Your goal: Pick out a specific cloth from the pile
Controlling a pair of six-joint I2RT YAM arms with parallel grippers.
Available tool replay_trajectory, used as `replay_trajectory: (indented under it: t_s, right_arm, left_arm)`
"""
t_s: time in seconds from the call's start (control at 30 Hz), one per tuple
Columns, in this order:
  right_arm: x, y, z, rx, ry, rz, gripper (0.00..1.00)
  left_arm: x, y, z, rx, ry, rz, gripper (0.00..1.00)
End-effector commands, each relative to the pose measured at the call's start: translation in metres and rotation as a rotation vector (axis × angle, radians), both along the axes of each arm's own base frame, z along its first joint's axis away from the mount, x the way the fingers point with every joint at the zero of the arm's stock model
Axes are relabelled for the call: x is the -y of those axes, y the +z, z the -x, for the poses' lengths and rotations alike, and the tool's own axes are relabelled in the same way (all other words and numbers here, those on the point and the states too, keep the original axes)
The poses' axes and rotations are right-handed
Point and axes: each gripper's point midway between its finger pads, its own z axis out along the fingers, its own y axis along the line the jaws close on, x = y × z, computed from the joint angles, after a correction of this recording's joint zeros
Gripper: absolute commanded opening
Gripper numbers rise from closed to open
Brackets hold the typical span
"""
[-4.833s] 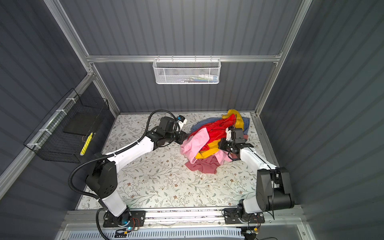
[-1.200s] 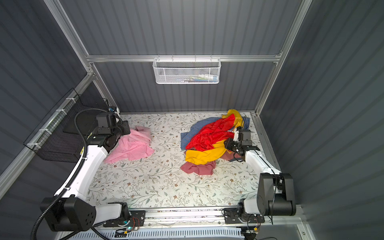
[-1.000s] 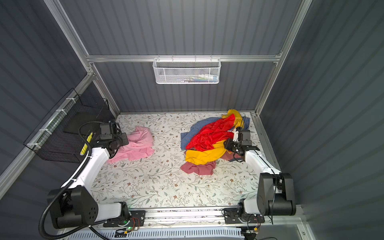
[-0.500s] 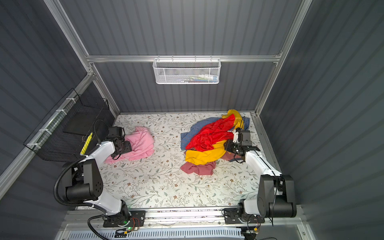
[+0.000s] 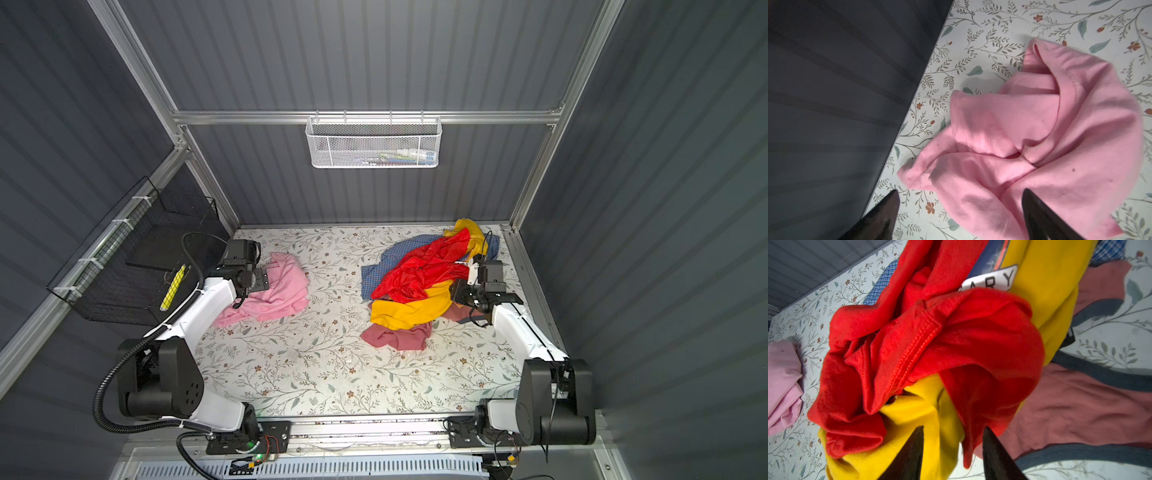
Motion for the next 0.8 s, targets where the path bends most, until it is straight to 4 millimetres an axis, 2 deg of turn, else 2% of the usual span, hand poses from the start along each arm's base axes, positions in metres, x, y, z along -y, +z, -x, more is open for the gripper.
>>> replay_trajectory:
  t_s: [0.0,0.07,0.13,0.27,0.33,0.43,0.5,0.57,0.6,0.77]
  right_arm:
    - [-0.003,0.012,-0.001,0.026,0.026,0.028,0.48]
    - [-0.007,0.014,0.000,0.031,0.040,0.032,0.49]
    - [-0.009,0.014,0.001,0.032,0.047,0.039,0.51]
    - [-0.008,0.013,0.003,0.022,0.045,0.048,0.52]
    - [-0.007,0.012,0.004,0.017,0.042,0.055,0.53]
    - [-0.004,0.012,0.007,0.015,0.035,0.066,0.53]
    - [-0.003,0.011,0.009,0.010,0.031,0.074,0.53]
    - [-0.001,0.011,0.011,0.007,0.027,0.082,0.53]
    - [-0.001,0.010,0.012,0.003,0.026,0.085,0.53]
    - [0.003,0.007,0.015,-0.001,0.017,0.104,0.54]
  left_arm:
    - [0.021,-0.004,-0.006,0.009,-0.090,0.033,0.95]
    - [0.039,-0.025,-0.013,-0.037,-0.161,0.116,0.95]
    - [0.049,-0.047,-0.018,-0.099,-0.181,0.164,0.96]
    - [0.049,-0.093,-0.026,-0.247,-0.128,0.181,0.97]
    - [0.054,-0.110,-0.034,-0.278,-0.136,0.204,0.96]
    - [0.063,-0.127,-0.049,-0.295,-0.176,0.239,0.91]
    - [0.069,-0.138,-0.059,-0.318,-0.202,0.258,0.80]
    - [0.080,-0.141,-0.076,-0.310,-0.264,0.282,0.64]
    - [0.085,-0.145,-0.082,-0.307,-0.297,0.294,0.60]
    - [0.103,-0.156,-0.110,-0.312,-0.437,0.316,0.55]
